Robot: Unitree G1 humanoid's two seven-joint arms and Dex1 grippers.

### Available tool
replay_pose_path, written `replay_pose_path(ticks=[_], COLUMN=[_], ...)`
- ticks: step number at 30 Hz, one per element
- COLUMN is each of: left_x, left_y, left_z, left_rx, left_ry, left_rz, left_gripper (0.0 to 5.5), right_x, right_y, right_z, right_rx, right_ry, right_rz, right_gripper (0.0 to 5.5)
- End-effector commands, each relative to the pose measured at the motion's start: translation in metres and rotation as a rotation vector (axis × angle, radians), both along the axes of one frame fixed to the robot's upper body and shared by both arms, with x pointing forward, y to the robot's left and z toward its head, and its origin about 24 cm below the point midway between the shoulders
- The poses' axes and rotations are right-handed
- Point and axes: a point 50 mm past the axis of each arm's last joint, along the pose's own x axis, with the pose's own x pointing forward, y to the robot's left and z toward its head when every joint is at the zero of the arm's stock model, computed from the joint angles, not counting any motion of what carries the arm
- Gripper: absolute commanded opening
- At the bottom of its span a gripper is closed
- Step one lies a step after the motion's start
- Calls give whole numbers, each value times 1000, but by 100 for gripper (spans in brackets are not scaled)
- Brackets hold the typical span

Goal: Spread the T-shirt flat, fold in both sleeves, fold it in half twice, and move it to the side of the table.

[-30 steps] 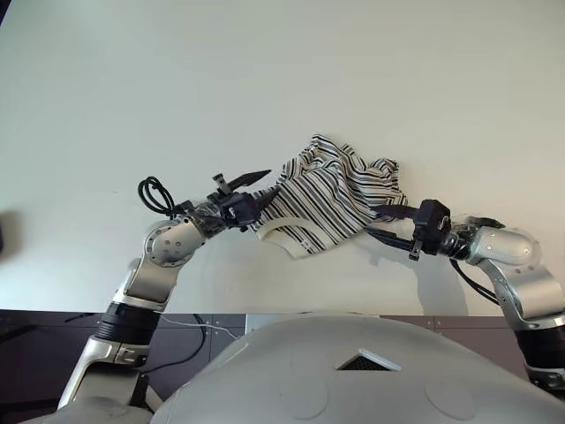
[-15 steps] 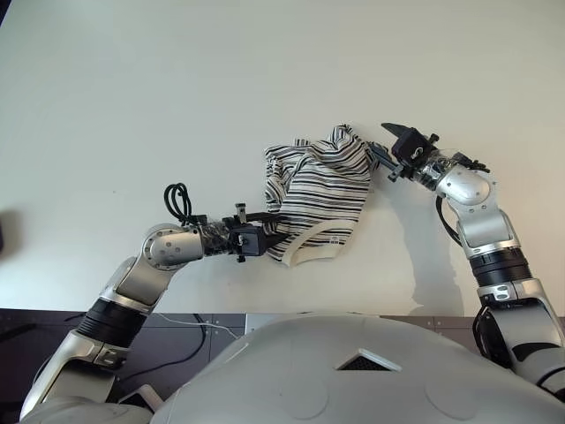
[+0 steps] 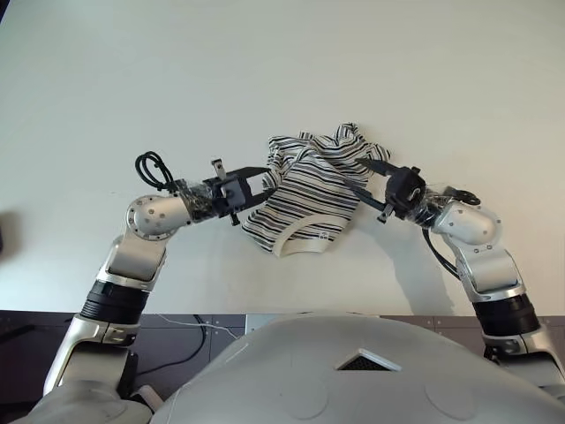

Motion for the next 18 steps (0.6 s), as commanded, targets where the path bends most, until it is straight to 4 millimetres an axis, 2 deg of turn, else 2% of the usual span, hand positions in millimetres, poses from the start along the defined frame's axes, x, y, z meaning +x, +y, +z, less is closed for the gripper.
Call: replay_pose_path(ticks=[1, 4, 9, 12, 15, 16, 18], left_x=[-8, -9, 0, -2, -2, -1, 4], left_y=[-3, 7, 27, 45, 57, 56, 40], left_z=[-21, -31, -35, -47, -54, -54, -45], left_rx=[148, 244, 306, 431, 503, 494, 370], left_ry=[2, 5, 57, 94, 102, 88, 38], left_rz=[-160, -210, -113, -91, -55, -43, -43], left_gripper=[174, 174, 174, 174, 174, 174, 174], right_x=[-5, -10, -13, -8, -2, 0, 4], right_y=[6, -2, -31, -46, -53, -53, -50], right_z=[-19, -40, -62, -62, -56, -53, -49], right_rx=[-118, -283, -561, -633, -653, -645, -616], right_ry=[61, 72, 29, -14, -61, -80, -106], right_rz=[55, 81, 138, 135, 134, 132, 131], right_gripper=[201, 201, 201, 201, 201, 201, 201])
